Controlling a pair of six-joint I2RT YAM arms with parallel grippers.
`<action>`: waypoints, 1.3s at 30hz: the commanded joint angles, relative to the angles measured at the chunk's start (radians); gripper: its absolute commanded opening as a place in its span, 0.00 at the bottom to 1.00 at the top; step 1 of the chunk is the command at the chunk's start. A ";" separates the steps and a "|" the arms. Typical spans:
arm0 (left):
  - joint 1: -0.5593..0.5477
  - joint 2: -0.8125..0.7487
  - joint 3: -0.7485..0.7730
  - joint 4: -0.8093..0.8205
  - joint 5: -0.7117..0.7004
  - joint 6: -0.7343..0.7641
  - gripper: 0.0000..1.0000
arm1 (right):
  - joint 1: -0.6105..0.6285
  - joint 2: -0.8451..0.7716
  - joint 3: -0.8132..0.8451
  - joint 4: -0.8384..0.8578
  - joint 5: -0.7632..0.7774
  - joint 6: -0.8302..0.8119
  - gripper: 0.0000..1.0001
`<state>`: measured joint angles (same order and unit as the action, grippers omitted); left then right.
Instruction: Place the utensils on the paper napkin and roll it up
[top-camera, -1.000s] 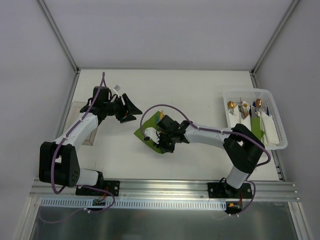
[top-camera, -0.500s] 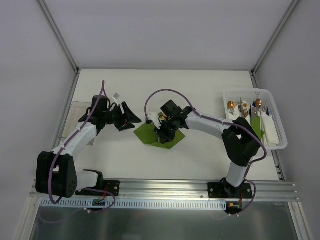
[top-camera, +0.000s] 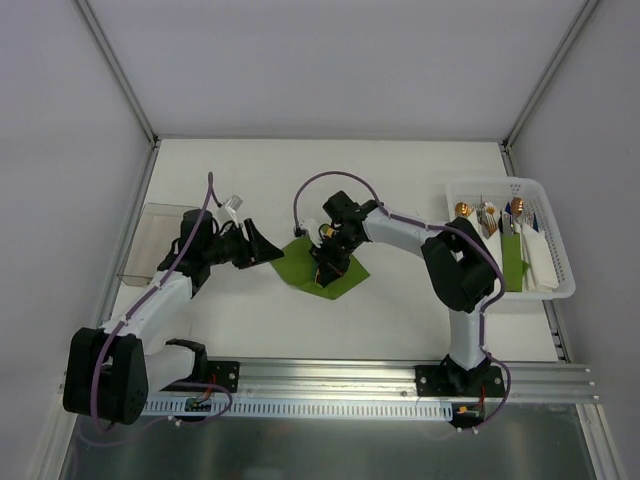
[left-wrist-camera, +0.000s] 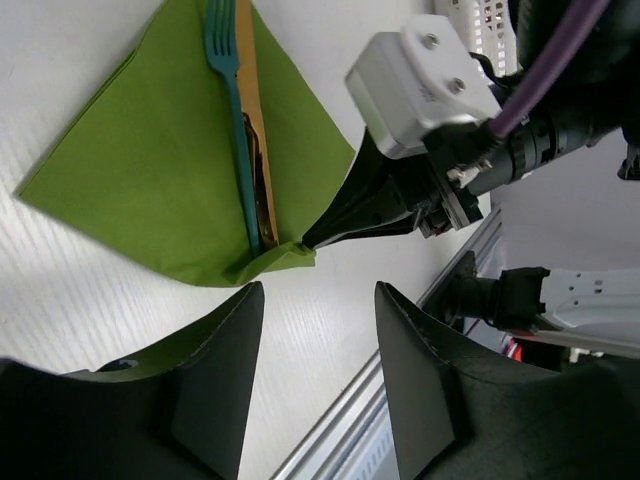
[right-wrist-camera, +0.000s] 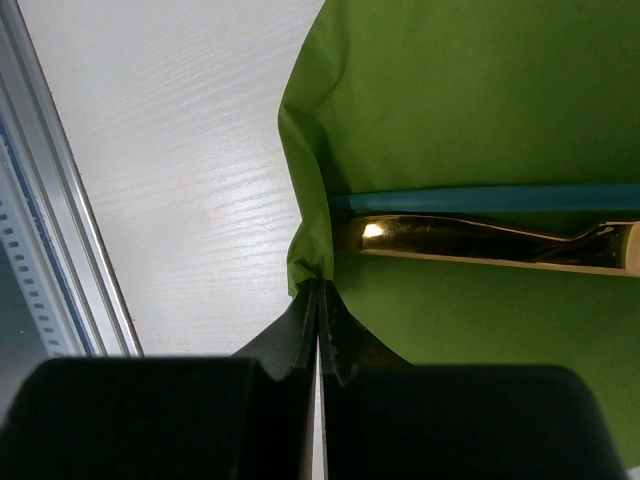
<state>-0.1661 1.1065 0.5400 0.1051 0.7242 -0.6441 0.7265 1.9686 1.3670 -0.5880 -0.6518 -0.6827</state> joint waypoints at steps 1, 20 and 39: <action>-0.041 0.018 0.007 0.123 -0.023 0.101 0.48 | -0.024 0.021 0.055 -0.041 -0.078 0.026 0.00; -0.239 0.320 0.107 0.200 -0.166 0.224 0.48 | -0.104 0.165 0.231 -0.199 -0.210 0.029 0.00; -0.340 0.293 0.124 0.170 -0.224 0.529 0.53 | -0.145 0.242 0.348 -0.294 -0.269 0.017 0.00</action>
<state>-0.4984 1.4448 0.6308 0.2680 0.5133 -0.2440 0.5808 2.2009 1.6638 -0.8284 -0.8810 -0.6479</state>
